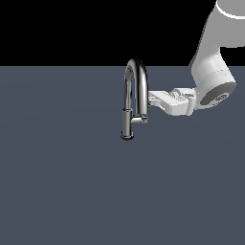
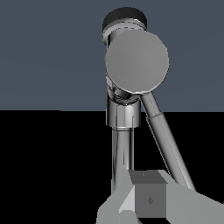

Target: Turn on the faucet by rotating a designated handle.

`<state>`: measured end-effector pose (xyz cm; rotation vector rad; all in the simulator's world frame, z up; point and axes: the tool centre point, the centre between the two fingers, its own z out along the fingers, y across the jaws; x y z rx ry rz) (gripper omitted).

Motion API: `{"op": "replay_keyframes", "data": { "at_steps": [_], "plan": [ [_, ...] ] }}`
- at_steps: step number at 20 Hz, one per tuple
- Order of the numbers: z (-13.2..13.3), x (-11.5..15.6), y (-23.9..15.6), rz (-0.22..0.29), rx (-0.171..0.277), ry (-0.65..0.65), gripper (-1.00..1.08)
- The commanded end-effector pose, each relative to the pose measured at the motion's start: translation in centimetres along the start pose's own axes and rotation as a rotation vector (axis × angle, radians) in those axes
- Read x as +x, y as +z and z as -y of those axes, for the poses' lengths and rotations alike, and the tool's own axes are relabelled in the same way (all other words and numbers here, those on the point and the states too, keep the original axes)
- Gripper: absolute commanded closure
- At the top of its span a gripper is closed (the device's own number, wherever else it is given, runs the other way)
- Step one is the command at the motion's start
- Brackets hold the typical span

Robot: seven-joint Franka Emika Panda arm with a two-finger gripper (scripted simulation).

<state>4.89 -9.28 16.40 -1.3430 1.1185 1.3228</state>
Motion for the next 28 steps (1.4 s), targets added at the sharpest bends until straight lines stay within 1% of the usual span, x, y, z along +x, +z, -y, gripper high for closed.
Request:
{"op": "replay_keyframes", "data": {
  "at_steps": [1, 4, 5, 23, 24, 25, 28],
  "plan": [
    [-0.6, -0.3, 0.3, 0.006, -0.01, -0.001, 1.08],
    [-1.1, -0.4, 0.3, 0.006, -0.01, -0.001, 1.08],
    [-0.8, -0.3, -0.2, -0.001, 0.001, -0.002, 1.08],
    [-6.4, 3.5, 0.3, 0.006, -0.009, -0.001, 1.08],
    [-6.4, 3.5, 0.3, 0.006, -0.009, -0.001, 1.08],
    [-5.6, 2.5, -0.4, -0.008, 0.001, -0.019, 1.08],
    [-6.0, 4.4, -0.2, -0.004, -0.002, -0.014, 1.08]
  ]
}}
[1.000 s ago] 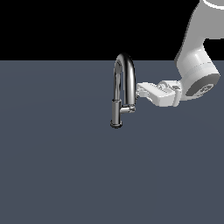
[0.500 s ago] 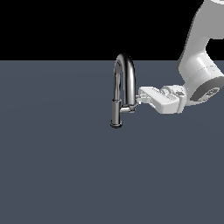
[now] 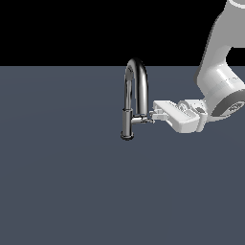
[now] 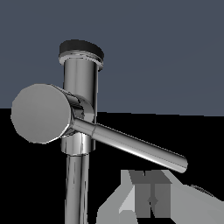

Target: Turn on the faucet by rotating a designated handle.

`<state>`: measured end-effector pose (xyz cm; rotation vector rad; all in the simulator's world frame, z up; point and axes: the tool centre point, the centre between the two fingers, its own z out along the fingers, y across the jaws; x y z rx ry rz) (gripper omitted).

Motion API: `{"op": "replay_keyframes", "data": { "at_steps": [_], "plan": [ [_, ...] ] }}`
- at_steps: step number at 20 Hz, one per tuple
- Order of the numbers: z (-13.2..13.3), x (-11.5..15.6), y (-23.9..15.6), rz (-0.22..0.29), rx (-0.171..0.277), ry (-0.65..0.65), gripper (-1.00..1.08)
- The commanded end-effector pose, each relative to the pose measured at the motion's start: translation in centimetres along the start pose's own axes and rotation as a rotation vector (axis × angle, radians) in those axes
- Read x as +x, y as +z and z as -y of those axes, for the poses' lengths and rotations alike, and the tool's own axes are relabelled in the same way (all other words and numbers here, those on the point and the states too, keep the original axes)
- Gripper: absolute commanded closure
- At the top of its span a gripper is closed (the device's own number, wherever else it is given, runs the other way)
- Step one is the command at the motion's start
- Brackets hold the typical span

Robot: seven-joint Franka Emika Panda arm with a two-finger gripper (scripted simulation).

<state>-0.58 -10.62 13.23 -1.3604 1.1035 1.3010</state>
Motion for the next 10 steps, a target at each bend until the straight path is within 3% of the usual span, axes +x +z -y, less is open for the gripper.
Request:
{"op": "replay_keyframes", "data": {
  "at_steps": [1, 10],
  "plan": [
    [-0.5, 2.0, 0.3, 0.005, -0.001, 0.012, 1.08],
    [-1.6, 6.7, 0.7, 0.015, -0.009, 0.024, 1.08]
  ]
}}
